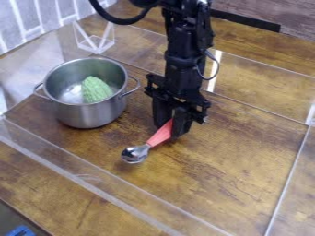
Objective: Move the pink spoon to the right
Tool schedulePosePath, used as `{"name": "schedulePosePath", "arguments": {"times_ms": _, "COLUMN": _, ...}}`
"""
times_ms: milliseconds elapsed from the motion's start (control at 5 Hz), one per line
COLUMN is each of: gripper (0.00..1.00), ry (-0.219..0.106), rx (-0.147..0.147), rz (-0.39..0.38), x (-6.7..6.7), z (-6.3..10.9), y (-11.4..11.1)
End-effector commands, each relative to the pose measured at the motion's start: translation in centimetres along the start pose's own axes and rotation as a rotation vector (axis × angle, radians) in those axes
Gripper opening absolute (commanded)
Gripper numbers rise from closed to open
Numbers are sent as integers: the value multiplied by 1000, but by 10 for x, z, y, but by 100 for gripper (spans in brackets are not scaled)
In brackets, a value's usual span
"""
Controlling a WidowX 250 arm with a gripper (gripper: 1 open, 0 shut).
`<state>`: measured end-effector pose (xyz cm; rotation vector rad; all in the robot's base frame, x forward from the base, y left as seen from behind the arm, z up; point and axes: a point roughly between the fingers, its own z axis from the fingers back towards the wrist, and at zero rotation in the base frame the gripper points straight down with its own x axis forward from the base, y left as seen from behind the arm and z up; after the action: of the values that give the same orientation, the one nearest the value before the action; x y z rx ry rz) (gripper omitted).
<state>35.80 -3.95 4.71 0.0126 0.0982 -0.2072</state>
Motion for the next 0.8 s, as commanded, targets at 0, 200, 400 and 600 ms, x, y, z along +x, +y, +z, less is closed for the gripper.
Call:
{"name": "schedulePosePath", "arguments": {"times_ms": 0, "gripper": 0, "ry": -82, "rx": 12, "rz": -13, "x": 7, "z": 32, "y": -6}}
{"name": "schedulePosePath", "arguments": {"times_ms": 200, "gripper": 0, "ry": -80, "rx": 12, "rz": -14, "x": 8, "z": 34, "y": -11}}
{"name": "schedulePosePath", "arguments": {"times_ms": 400, "gripper": 0, "ry": -79, "rx": 12, "rz": -14, "x": 9, "z": 37, "y": -16}}
{"name": "schedulePosePath", "arguments": {"times_ms": 600, "gripper": 0, "ry": -81, "rx": 7, "rz": -13, "x": 8, "z": 36, "y": -22}}
